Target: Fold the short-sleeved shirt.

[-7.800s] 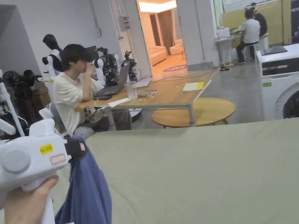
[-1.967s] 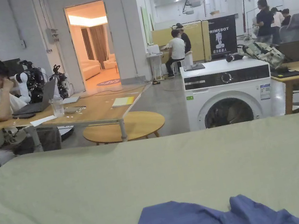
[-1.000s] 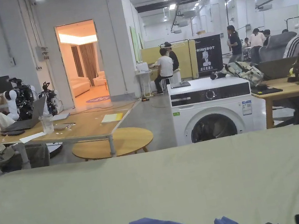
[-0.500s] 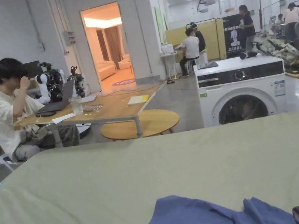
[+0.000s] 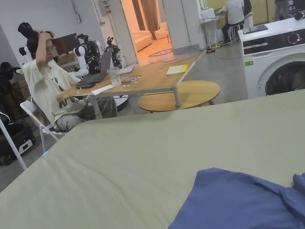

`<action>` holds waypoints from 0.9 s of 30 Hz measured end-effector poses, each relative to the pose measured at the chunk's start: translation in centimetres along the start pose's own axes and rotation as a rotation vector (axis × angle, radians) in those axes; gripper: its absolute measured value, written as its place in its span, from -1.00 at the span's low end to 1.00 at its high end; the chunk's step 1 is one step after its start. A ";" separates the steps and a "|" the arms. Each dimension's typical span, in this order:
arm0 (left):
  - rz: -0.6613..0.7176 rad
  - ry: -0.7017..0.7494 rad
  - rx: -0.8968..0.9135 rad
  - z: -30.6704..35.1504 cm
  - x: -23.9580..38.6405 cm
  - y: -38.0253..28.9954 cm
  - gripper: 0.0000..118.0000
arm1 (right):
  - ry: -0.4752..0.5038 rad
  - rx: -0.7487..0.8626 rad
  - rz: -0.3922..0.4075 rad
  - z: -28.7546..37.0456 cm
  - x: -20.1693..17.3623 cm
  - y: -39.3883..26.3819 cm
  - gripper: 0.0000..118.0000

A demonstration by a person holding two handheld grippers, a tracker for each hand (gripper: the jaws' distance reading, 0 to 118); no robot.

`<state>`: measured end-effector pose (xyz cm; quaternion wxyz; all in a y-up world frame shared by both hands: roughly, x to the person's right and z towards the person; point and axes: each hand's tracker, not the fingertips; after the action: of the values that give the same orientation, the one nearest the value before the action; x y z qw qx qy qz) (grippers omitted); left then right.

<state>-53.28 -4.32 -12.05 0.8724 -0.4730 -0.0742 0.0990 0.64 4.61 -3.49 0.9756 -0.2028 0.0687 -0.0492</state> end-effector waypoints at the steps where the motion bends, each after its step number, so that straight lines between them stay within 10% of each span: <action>1: -0.027 0.022 -0.018 -0.8 0.1 -0.1 -0.42 | -0.012 -0.003 0.001 0.2 0.2 -0.2 -1.00; 9: -0.171 0.064 -0.009 -1.1 3.0 -0.1 -0.95 | -0.060 -0.065 -0.037 -2.3 4.3 0.5 -1.00; 12: -0.193 0.084 -0.012 -1.3 3.2 -0.2 -0.95 | -0.088 -0.136 0.038 -6.4 6.9 3.4 -0.02; 14: -0.196 0.082 -0.018 -0.9 3.3 -0.3 -0.95 | -0.103 -0.215 0.053 -10.1 8.9 4.7 0.23; 22: -0.161 0.063 -0.011 -0.9 2.4 -0.6 -0.95 | -0.132 -0.510 -0.127 -23.4 14.6 5.6 0.21; 27: -0.120 0.036 -0.019 -1.0 1.9 -0.4 -0.95 | -0.090 -0.567 -0.114 -25.1 14.6 3.9 -0.32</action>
<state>-51.20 -4.92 -12.21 0.8733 -0.4777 -0.0876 0.0372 11.48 -3.35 -29.51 0.8776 -0.4730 0.0246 -0.0736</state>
